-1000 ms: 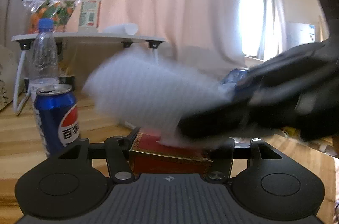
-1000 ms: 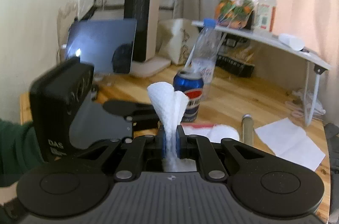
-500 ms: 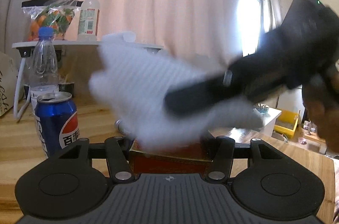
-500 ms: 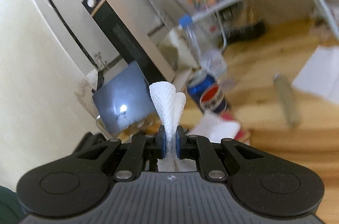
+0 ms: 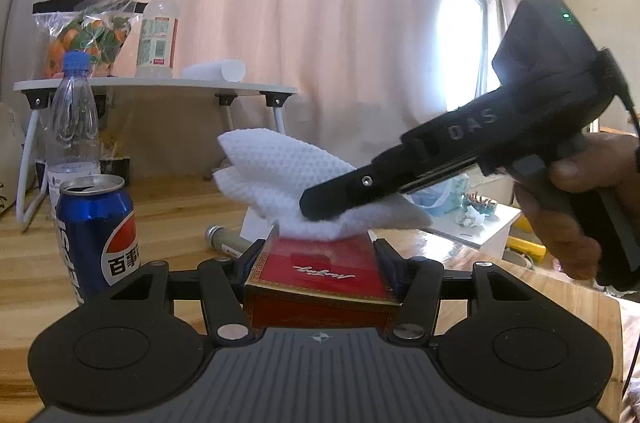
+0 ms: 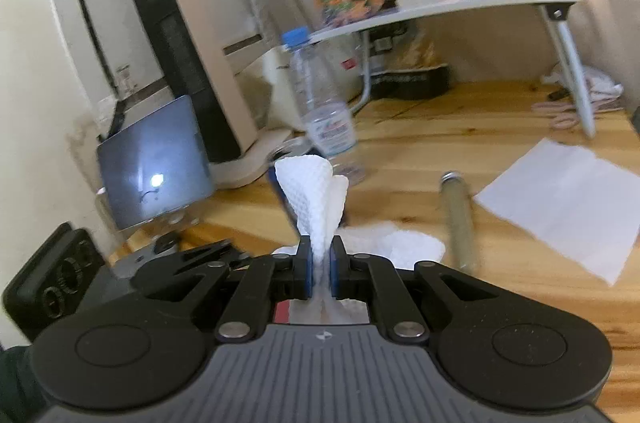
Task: Clean container
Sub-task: 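Rub the wipe across the pack's face with the right tool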
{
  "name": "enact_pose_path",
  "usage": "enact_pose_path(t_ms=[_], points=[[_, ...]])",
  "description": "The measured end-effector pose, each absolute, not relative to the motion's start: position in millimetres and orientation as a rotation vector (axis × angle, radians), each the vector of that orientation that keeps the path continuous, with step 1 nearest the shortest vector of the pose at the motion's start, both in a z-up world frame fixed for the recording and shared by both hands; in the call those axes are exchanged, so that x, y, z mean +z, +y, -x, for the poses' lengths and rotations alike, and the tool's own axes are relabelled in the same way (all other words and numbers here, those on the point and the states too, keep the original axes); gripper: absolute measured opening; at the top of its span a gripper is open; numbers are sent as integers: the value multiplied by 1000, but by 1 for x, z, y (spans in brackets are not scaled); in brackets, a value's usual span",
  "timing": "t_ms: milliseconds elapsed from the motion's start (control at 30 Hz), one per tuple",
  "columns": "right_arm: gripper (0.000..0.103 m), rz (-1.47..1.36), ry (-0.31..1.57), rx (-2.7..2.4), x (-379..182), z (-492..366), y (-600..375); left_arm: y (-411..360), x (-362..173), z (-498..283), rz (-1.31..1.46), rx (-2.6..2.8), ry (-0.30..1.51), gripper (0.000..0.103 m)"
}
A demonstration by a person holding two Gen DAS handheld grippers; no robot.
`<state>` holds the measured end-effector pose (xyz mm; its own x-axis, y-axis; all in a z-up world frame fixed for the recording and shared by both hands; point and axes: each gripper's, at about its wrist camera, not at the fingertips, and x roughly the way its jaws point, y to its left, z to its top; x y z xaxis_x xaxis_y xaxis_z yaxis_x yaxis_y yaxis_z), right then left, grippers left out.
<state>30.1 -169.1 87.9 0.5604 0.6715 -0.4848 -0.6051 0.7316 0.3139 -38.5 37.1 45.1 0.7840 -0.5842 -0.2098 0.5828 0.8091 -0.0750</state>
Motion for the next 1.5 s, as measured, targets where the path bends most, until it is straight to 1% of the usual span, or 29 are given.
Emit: enact_pose_path(t_ms=[133,300,467,767,933,1233,1500], points=[[12,-110,605,732,83,-27,-169,37,45,35,5,-617,240,58],[12,-130,640,843,79,-7,-151,38,43,33,4,-606,254,58],[12,-60,621,880,86,12,-133,37,44,35,2,-617,245,58],[11,-149,600,755,84,-23,-164,37,45,38,-4,-635,228,58],[12,-136,593,718,84,-20,-176,41,45,34,22,-618,239,58],[12,-92,665,885,85,5,-148,35,42,37,-18,-632,244,58],[11,-103,611,795,85,-17,-158,35,43,41,-21,-650,228,57]])
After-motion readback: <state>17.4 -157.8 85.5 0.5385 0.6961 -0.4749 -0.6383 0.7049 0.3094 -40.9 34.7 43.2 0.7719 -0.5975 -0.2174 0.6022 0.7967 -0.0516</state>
